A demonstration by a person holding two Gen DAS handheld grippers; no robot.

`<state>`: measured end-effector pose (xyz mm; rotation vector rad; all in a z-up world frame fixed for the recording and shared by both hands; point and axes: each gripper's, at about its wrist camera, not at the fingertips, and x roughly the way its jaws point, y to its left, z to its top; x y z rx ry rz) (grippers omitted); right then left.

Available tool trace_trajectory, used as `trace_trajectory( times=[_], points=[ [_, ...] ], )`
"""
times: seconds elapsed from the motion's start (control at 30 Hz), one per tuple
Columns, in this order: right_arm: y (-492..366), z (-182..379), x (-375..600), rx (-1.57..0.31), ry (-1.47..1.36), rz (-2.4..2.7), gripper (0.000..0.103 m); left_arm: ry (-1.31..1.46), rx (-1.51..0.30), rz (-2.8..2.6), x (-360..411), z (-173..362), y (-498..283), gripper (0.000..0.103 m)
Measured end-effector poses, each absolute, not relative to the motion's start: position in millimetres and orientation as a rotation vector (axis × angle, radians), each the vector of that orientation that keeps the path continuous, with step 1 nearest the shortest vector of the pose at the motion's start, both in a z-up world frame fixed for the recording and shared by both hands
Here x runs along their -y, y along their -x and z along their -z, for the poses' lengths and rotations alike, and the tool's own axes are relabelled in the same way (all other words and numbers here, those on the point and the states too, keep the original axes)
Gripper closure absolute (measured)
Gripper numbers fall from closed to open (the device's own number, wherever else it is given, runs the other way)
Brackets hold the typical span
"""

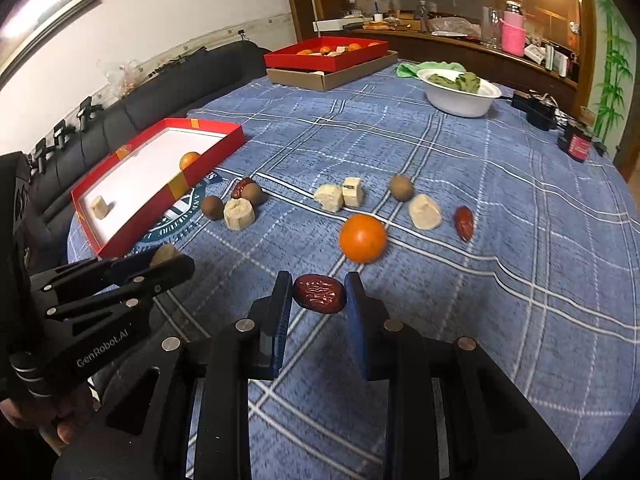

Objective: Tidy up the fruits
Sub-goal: 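Grasp another beige round cake with the left gripper while the right holds the date, then carry the date and cake into the red tray and open both grippers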

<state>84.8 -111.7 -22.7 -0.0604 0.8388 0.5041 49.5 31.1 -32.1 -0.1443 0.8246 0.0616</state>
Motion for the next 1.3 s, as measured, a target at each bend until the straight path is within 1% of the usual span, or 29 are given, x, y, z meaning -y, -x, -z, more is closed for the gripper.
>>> trace_trajectory(
  times=[0.63, 1.3],
  points=[
    [-58.5, 13.9, 107.8, -0.820, 0.070, -0.521, 0.077, 0.147, -0.749, -0.060, -35.1, 8.7, -26.5, 0.078],
    [-54.6, 9.9, 84.5, -0.813, 0.105, -0.567, 0.077, 0.191, -0.729, -0.100, -57.4, 5.4, -19.1, 0.078]
  ],
)
